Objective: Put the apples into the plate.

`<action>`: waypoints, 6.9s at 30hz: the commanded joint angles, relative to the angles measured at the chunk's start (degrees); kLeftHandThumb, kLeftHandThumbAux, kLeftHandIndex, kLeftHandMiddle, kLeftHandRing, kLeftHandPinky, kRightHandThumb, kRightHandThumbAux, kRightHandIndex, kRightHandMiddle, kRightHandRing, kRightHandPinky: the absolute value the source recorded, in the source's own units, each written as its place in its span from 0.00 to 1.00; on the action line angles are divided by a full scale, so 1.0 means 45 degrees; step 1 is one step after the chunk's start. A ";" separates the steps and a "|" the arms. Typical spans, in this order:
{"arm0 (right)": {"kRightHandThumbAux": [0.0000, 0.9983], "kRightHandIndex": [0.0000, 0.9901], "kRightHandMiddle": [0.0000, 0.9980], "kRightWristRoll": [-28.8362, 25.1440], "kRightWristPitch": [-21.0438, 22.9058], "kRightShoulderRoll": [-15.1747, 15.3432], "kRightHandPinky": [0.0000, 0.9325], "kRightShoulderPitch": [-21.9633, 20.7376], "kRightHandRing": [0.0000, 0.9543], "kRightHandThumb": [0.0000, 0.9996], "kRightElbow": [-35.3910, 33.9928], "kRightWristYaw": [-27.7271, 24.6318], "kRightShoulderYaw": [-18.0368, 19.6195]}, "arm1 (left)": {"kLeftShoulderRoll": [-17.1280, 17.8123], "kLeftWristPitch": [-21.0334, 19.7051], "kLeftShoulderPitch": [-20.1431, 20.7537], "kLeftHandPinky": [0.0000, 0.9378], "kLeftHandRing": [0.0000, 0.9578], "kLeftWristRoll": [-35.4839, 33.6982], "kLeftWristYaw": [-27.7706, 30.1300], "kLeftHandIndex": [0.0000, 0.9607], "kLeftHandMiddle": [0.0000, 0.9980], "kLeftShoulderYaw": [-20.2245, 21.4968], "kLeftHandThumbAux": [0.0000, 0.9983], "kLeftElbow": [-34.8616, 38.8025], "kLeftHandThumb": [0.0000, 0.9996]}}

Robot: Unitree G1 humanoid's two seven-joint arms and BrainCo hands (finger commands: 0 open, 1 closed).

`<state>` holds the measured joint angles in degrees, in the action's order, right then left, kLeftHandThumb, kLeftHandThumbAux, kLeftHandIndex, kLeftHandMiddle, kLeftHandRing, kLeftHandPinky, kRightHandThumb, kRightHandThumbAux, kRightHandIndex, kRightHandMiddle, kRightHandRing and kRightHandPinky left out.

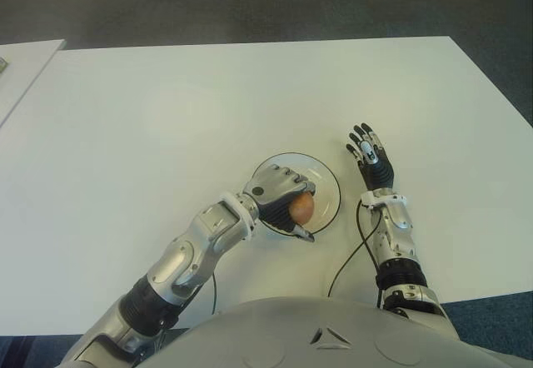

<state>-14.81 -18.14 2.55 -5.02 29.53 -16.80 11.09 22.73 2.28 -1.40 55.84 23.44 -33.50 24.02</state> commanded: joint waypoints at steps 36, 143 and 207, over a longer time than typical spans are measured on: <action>0.51 0.01 0.06 0.0082 0.0533 -0.0318 0.00 0.0637 0.02 0.05 0.0549 0.0286 -0.0193 | -0.0562 0.0210 0.0119 0.02 0.01 0.2283 -0.3272 0.03 0.01 0.0266 0.41 -0.1745 0.15; 0.48 0.02 0.04 -0.0130 0.0537 -0.0749 0.01 0.1476 0.00 0.05 -0.0774 0.0020 -0.0569 | -0.4102 -0.0642 -0.1165 0.10 0.04 -0.5785 -0.5548 0.04 0.04 0.4926 0.32 -0.2646 0.11; 0.61 0.03 0.04 0.0075 0.0849 0.0099 0.00 0.2876 0.00 0.11 -0.2164 -0.0309 -0.0617 | -0.6264 0.3668 -0.3085 0.09 0.09 -1.0436 -0.8215 0.06 0.08 0.5892 0.63 -1.0253 0.07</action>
<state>-14.90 -15.53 2.70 4.91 17.94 -18.47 7.90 -3.58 24.17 -12.11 6.02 -10.76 -6.11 -18.26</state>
